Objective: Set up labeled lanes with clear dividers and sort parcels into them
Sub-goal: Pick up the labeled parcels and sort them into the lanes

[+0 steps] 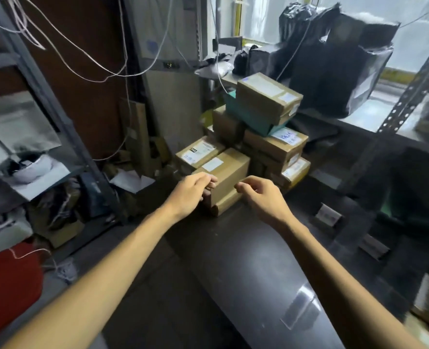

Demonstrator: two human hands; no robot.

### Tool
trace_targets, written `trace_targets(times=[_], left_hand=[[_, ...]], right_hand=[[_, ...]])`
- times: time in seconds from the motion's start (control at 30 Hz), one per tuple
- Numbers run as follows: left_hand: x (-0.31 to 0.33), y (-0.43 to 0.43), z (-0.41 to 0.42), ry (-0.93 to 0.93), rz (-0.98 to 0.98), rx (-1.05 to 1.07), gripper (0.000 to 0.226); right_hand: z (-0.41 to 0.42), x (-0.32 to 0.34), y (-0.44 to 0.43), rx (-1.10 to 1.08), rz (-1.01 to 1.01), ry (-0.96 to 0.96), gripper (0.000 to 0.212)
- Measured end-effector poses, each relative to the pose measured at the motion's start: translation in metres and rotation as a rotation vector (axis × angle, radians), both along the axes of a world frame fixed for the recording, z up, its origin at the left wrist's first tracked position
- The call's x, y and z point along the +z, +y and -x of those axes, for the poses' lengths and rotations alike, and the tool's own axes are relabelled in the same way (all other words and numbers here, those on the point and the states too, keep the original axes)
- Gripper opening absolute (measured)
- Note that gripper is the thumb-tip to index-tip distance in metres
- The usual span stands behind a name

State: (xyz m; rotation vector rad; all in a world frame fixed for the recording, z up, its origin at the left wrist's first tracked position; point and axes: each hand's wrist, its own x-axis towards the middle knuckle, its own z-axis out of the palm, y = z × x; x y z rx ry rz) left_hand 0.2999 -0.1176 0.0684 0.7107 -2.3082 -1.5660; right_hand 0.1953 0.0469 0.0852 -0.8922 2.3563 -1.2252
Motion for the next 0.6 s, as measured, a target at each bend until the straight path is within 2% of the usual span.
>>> trace_targets(times=[0.2,0.37,0.5,0.6], left_hand=[[-0.029,-0.055,0.081,-0.007,-0.073,-0.025,0.032],[-0.048,-0.098,0.14,-0.202,-0.163,-0.09,0.027],[-0.065,-0.132,0.177,-0.227,-0.186,-0.084,0.026],[-0.081,-0.153,0.196,-0.226,-0.091,-0.129,0.028]], right_hand=[[0.072,-0.038,-0.062,-0.128,-0.01,-0.113,0.029],[0.113,-0.064,-0.114,-0.092,-0.115,-0.214,0.026],[0.141,-0.087,-0.14,-0.12,-0.203,-0.296,0.027],[0.155,-0.102,-0.153,-0.232,-0.251,-0.321,0.054]])
